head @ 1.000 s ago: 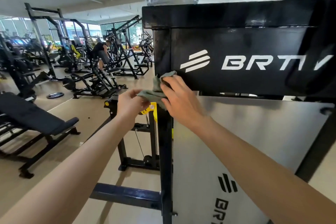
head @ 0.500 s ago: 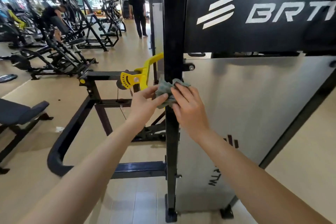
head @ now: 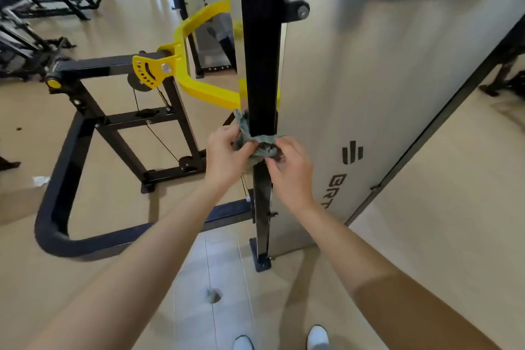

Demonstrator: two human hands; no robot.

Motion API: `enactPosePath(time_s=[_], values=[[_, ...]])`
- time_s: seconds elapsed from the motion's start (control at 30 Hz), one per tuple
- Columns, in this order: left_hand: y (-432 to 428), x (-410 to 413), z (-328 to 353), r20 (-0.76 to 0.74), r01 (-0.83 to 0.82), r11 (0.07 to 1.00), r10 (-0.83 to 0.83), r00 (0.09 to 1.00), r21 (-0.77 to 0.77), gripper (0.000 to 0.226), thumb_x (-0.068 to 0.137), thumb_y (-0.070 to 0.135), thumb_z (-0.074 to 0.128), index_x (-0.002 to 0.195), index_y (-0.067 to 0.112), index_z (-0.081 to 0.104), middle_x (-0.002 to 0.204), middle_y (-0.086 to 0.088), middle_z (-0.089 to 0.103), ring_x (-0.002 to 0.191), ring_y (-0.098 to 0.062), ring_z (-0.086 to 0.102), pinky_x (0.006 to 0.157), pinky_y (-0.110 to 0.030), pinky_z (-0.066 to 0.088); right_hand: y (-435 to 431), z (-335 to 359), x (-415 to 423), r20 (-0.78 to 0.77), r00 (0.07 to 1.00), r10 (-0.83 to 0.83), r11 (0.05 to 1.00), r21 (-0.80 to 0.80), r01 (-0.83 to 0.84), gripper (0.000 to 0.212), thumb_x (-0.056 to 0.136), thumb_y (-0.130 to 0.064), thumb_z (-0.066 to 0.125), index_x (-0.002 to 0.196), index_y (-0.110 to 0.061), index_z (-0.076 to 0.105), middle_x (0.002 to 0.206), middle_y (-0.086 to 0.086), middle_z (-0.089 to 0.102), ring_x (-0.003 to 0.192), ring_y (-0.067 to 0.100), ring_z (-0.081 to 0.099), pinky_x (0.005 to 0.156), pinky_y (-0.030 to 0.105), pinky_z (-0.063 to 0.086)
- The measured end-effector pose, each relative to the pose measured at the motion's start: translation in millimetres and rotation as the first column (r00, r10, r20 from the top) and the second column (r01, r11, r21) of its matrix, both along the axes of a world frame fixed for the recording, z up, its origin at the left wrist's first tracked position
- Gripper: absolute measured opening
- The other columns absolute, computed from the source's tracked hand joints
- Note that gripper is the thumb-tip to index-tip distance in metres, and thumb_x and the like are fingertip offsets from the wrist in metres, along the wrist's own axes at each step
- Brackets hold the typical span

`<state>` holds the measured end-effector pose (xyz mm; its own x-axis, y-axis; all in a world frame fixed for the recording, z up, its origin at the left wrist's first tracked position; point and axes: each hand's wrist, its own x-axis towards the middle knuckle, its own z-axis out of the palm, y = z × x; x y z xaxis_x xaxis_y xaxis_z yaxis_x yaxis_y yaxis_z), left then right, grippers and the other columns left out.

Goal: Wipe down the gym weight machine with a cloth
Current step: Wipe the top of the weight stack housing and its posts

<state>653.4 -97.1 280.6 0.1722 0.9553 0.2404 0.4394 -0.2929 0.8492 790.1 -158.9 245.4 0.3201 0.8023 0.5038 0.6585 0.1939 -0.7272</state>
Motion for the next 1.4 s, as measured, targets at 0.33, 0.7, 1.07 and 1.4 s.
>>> enactPosePath(time_s=[0.33, 0.7, 1.07, 1.4], values=[[-14, 15, -113, 0.053, -0.030, 0.949, 0.049, 0.997, -0.314, 0.030, 0.089, 0.003, 0.071, 0.113, 0.021, 0.068, 0.104, 0.006, 0.069, 0.093, -0.002, 0.064, 0.089, -0.039, 0.058, -1, -113, -7, -0.139, 0.985, -0.097, 0.918, -0.394, 0.035, 0.024, 0.088, -0.004, 0.071, 0.111, -0.010, 0.071, 0.087, -0.005, 0.058, 0.071, 0.007, 0.052, 0.072, 0.022, 0.043], [-33, 20, -280, 0.062, -0.267, 0.913, 0.300, 0.952, -0.308, 0.006, 0.090, 0.013, 0.070, 0.087, 0.017, 0.073, 0.083, 0.005, 0.073, 0.080, -0.011, 0.069, 0.079, -0.036, 0.058, -12, -274, -16, -0.300, 0.943, -0.143, 0.933, -0.360, 0.026, 0.031, 0.085, 0.002, 0.070, 0.114, -0.008, 0.071, 0.102, -0.002, 0.064, 0.088, 0.020, 0.069, 0.085, 0.031, 0.058], [-39, 13, -457, 0.246, -0.163, 0.924, 0.256, 0.935, -0.345, 0.021, 0.089, 0.001, 0.071, 0.109, 0.008, 0.073, 0.107, -0.003, 0.072, 0.093, -0.002, 0.066, 0.079, -0.016, 0.053, -16, -430, -30, -0.458, 0.851, -0.257, 0.961, -0.216, 0.174, 0.034, 0.085, 0.008, 0.069, 0.108, -0.018, 0.067, 0.104, -0.010, 0.056, 0.089, 0.003, 0.065, 0.088, 0.032, 0.058], [-17, 0, -624, 0.224, -0.074, 0.980, 0.116, 0.968, -0.184, 0.029, 0.086, -0.004, 0.069, 0.101, 0.021, 0.071, 0.091, 0.011, 0.071, 0.081, 0.003, 0.062, 0.073, -0.019, 0.051, 0, -612, -20, -0.187, 0.974, -0.130, 0.990, 0.036, 0.139, 0.027, 0.082, 0.008, 0.075, 0.107, 0.001, 0.071, 0.107, 0.008, 0.067, 0.097, 0.022, 0.067, 0.090, 0.041, 0.057]])
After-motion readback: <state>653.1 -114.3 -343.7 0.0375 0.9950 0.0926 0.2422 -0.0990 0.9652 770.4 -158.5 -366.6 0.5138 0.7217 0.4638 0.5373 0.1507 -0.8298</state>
